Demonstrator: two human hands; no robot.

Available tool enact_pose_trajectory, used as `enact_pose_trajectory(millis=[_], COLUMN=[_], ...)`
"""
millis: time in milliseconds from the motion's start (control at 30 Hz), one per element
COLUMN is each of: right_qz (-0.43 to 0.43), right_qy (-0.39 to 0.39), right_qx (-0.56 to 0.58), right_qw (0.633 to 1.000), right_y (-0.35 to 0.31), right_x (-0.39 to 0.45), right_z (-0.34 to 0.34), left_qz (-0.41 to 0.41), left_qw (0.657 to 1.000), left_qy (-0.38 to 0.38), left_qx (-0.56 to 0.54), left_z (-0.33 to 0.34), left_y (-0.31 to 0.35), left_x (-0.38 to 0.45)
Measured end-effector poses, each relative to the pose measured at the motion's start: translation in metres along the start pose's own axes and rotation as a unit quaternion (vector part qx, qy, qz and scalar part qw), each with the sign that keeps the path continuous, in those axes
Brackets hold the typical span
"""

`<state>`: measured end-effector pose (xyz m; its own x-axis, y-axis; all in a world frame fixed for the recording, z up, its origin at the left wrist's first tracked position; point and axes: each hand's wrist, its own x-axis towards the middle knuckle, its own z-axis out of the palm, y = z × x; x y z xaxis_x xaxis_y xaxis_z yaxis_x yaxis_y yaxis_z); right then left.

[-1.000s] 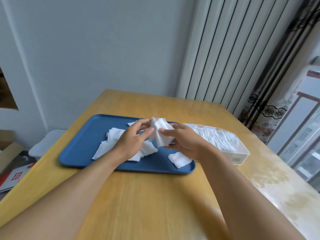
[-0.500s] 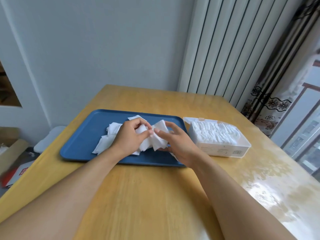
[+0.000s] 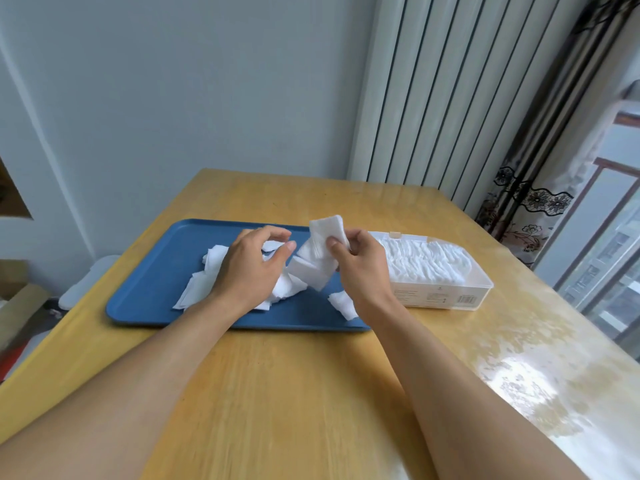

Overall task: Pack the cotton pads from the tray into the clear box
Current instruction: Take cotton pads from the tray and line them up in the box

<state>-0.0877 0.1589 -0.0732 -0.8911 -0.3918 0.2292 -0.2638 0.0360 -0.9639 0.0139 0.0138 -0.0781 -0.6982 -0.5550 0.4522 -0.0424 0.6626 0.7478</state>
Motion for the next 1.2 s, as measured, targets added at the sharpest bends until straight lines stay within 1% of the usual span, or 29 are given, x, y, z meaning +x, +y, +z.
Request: enact_pose_trajectory(millis=[100,133,200,267,333,433,467,500,600,633,833,967,1000,1100,1200], right_qz=[0.04,0.042,0.04,0.034,0.032,-0.016,-0.03,-0.033,-0.016,-0.012,-0.005,-0.009,-0.011,-0.009,0.001], right_qy=[-0.025,-0.035,-0.046,-0.047,-0.035,0.025,0.029,0.014,-0.103,-0.123,-0.117,-0.118,-0.117,-0.121,-0.13], right_qx=[0.133,0.155,0.166,0.139,0.124,0.107,0.098,0.088,0.052,0.042,-0.005,-0.031,-0.032,-0.024,-0.066], right_qw=[0.99,0.986,0.984,0.989,0.991,0.994,0.994,0.995,0.993,0.991,0.993,0.993,0.993,0.992,0.989], right_y=[-0.007,-0.01,-0.013,-0.014,-0.013,-0.014,-0.015,-0.016,-0.017,-0.017,-0.013,-0.014,-0.014,-0.016,-0.017], right_x=[-0.003,-0.005,-0.01,-0.012,-0.013,-0.01,-0.009,-0.008,-0.01,-0.011,-0.01,-0.01,-0.01,-0.01,-0.009], right_z=[0.003,0.004,0.005,0.005,0.006,0.001,-0.002,-0.005,-0.007,-0.006,-0.006,-0.006,-0.006,-0.008,-0.011], left_qz=[-0.012,-0.014,-0.008,-0.002,-0.009,-0.053,-0.072,-0.088,-0.107,-0.106,-0.087,-0.116,-0.109,-0.053,-0.048], left_qw=[0.996,0.995,0.993,0.99,0.986,0.977,0.972,0.968,0.957,0.954,0.954,0.939,0.941,0.964,0.968], left_qy=[-0.053,-0.066,-0.059,-0.041,-0.043,-0.032,-0.026,-0.025,-0.043,-0.05,-0.088,-0.097,-0.102,-0.105,-0.113], left_qx=[-0.065,-0.079,-0.102,-0.135,-0.16,-0.206,-0.222,-0.234,-0.267,-0.277,-0.271,-0.307,-0.304,-0.237,-0.218], left_z=[0.001,0.003,0.004,0.003,0.001,-0.001,-0.002,-0.003,-0.004,-0.004,-0.006,-0.006,-0.006,-0.005,-0.006], left_y=[0.002,0.002,0.005,0.007,0.008,0.008,0.008,0.008,0.009,0.01,0.012,0.013,0.013,0.012,0.01], left_x=[0.0,0.0,0.0,-0.002,-0.003,-0.005,-0.005,-0.005,-0.006,-0.006,-0.007,-0.007,-0.007,-0.008,-0.008])
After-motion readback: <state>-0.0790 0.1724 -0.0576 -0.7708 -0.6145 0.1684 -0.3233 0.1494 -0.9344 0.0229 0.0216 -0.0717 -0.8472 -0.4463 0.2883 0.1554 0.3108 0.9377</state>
